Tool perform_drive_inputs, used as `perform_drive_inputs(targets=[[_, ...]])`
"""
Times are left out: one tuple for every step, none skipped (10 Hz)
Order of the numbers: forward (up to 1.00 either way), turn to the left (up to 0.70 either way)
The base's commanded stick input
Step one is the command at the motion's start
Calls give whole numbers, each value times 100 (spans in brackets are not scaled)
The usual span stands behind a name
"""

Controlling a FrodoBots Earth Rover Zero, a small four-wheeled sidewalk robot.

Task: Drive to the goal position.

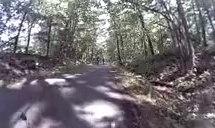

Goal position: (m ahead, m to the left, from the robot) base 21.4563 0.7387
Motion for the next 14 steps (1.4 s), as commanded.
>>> perform_drive_inputs(targets=[[70,0],[70,0],[70,0],[70,0],[70,0],[70,0],[70,0],[70,0],[70,0],[70,0],[70,0],[70,0],[70,0],[70,0]])
